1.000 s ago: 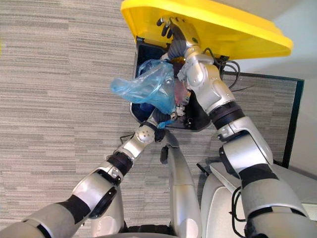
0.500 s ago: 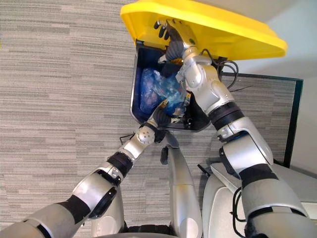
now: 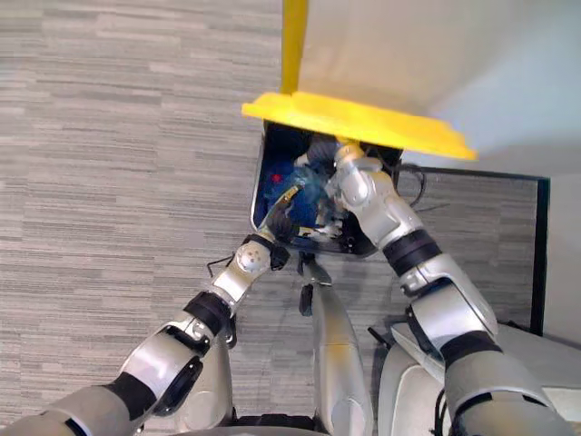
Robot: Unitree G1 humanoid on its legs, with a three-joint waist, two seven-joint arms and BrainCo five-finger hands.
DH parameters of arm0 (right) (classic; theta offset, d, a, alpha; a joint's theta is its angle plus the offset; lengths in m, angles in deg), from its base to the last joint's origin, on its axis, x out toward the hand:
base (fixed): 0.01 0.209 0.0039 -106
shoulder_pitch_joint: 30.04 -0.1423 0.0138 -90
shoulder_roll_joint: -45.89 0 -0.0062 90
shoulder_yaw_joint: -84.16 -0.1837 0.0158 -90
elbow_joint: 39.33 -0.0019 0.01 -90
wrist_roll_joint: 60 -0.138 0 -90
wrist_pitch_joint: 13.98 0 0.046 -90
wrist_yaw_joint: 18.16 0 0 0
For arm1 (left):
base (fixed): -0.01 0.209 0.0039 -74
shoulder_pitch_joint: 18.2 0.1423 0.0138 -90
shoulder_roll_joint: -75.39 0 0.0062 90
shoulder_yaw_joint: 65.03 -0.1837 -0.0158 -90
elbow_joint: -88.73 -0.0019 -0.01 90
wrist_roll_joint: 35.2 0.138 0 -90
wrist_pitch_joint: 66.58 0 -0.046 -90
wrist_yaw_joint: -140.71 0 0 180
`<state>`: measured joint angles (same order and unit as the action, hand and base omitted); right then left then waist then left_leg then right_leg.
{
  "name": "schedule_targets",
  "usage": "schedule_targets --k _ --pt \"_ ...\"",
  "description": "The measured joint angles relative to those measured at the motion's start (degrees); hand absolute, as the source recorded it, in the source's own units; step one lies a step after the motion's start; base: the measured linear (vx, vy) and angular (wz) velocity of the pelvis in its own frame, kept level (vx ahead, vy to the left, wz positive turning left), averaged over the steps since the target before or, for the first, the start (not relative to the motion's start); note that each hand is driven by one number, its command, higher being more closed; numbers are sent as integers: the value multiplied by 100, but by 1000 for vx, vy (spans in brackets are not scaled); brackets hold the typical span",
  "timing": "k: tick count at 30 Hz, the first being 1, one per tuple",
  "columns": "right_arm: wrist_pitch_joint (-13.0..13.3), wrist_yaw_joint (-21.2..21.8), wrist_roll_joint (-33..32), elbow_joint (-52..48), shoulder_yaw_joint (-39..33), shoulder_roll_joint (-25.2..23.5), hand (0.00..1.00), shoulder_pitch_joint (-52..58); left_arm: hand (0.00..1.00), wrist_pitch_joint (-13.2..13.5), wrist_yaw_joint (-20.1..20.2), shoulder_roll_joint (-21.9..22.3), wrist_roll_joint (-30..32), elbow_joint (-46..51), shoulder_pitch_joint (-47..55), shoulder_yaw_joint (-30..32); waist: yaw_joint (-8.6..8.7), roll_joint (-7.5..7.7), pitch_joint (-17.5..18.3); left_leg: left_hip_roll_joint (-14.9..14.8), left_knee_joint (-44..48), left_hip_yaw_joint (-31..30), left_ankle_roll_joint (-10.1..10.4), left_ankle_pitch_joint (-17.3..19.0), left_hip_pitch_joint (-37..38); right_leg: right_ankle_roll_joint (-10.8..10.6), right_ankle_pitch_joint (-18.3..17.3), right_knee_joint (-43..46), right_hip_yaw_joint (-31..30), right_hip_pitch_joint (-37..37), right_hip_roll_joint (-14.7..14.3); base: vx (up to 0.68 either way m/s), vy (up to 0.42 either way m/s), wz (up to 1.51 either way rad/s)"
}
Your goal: Gather rubbish on tea table into small bin, then transfer packed bag to large trash can.
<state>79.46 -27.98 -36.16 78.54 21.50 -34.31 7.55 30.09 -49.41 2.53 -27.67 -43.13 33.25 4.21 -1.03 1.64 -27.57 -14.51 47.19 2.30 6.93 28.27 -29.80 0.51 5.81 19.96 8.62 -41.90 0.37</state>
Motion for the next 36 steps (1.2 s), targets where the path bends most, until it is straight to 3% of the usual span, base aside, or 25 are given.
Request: schedule_targets --k 3,8,10,15,24,34,36 --pt "8 3 54 -268 -128 -38 0 555 0 63 5 -152 -226 432 381 -20 -4 0 222 91 -232 -52 50 -130 136 -1 -92 48 68 74 95 2 -46 24" --pt "-11 18 105 -471 -756 -169 0 1867 0 249 18 -543 -583 1076 1251 11 -149 -22 531 163 -781 -137 106 -289 845 -32 -394 182 195 578 199 33 -58 21" --pt "-9 27 105 -455 -1011 -262 0 2365 0 284 145 -793 -727 1108 1739 94 -149 -11 724 209 -1071 -174 115 -380 1116 -71 -497 174 237 755 240 66 -41 19" --pt "-9 234 105 -82 -1427 -303 0 2972 0 274 472 -1273 -1096 1100 2942 621 -135 -17 833 274 -1698 -192 83 -553 1781 -154 -566 -31 260 1250 240 47 -11 5" --pt "35 388 101 472 -1849 -690 0 3712 0 254 630 -1318 -1145 -201 3745 2132 -123 27 1291 338 -2556 -198 223 -953 2525 -309 -701 -139 330 1703 304 57 -3 6" --pt "60 487 62 957 -2009 -1141 0 4136 0 184 622 -1359 -895 -820 3934 2443 -125 245 1557 400 -2598 -132 144 -922 3069 -355 -719 -208 275 2225 347 -11 19 -1" --pt "62 488 -89 965 -2023 -1264 0 4218 0 174 616 -1323 -829 -821 3958 2547 -115 312 1554 459 -2411 -35 79 -845 3072 -464 -649 -206 150 2240 367 -89 59 -28"
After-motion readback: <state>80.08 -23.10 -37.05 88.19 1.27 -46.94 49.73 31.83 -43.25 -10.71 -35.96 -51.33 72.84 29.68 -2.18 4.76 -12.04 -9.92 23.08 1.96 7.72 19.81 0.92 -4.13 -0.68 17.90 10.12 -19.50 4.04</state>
